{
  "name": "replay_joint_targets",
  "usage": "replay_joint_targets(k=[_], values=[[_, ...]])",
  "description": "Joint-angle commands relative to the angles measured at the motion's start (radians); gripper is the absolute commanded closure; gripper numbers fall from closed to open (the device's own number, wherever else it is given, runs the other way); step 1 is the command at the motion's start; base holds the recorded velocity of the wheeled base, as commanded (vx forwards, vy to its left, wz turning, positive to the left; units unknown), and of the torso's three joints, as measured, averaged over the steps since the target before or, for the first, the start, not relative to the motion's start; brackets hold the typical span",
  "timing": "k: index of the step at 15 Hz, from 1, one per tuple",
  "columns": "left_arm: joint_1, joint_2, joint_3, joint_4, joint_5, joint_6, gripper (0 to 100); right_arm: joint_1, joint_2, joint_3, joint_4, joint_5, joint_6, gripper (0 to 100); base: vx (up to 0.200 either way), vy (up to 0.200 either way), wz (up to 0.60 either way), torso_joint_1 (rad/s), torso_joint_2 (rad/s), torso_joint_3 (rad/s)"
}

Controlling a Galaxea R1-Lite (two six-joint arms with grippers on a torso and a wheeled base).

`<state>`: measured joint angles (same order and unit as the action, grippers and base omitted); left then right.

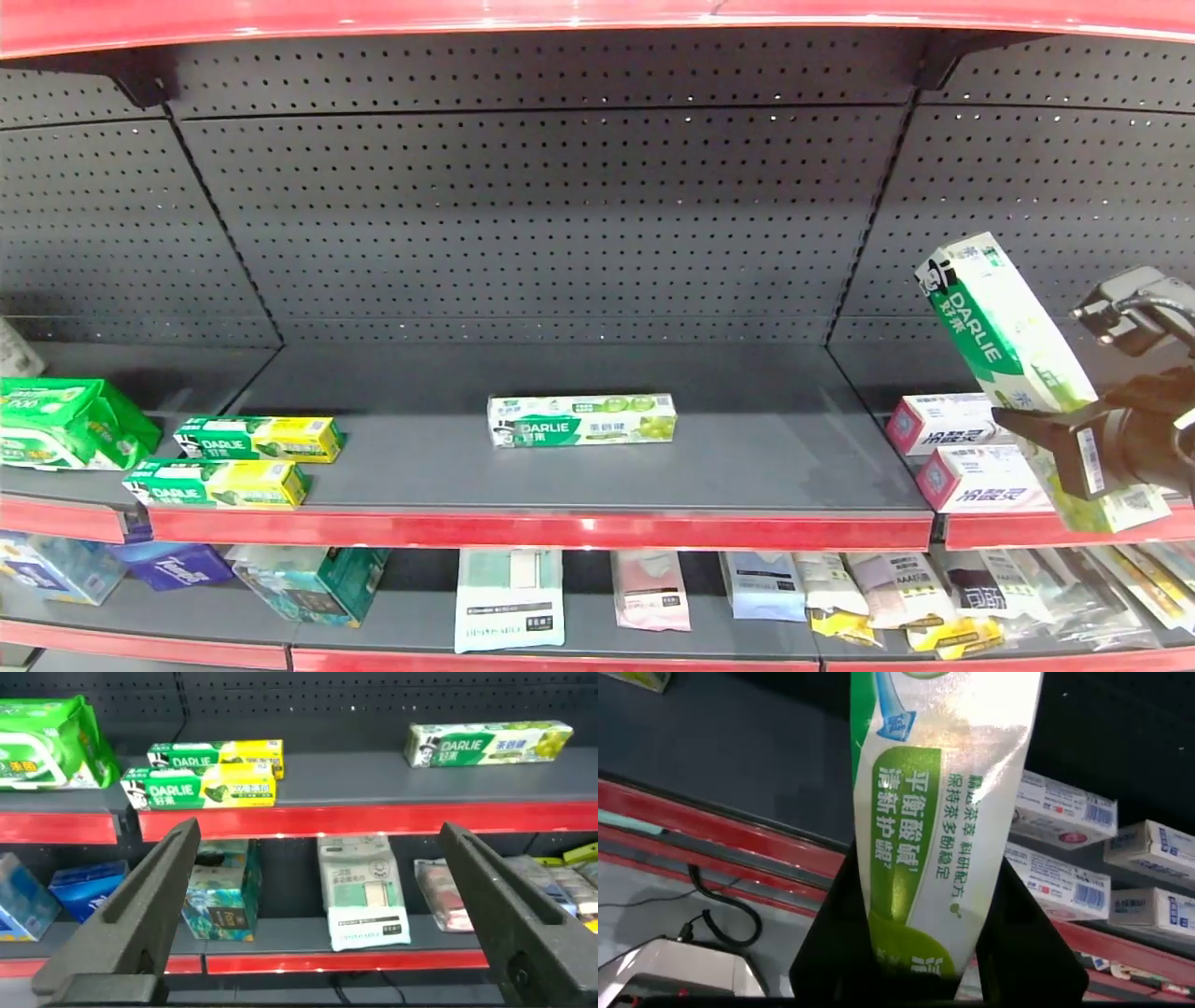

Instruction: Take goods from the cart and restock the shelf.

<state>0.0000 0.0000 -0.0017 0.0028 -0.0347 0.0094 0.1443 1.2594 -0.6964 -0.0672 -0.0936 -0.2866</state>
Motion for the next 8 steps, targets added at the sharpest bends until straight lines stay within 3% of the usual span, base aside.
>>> replay_joint_targets(k=[1,6,8], values=[[-0.002,0.008,0.000,0.000,-0.001,0.001,0,0.001,-0.025,-0.003,-0.002,0.000,0.000,100,0.000,0.000,0.00,0.000,0.00,0.000],[-0.009,0.080,-0.003,0.002,-0.010,0.027,0,-0.028,-0.156,0.063,0.009,0.028,0.017,100,0.000,0.000,0.00,0.000,0.00,0.000],[-0.048,0.118,-0.015,0.000,-0.022,0.034,0,-0.029,-0.189,0.094,0.010,0.026,0.020,100,0.000,0.000,0.00,0.000,0.00,0.000]])
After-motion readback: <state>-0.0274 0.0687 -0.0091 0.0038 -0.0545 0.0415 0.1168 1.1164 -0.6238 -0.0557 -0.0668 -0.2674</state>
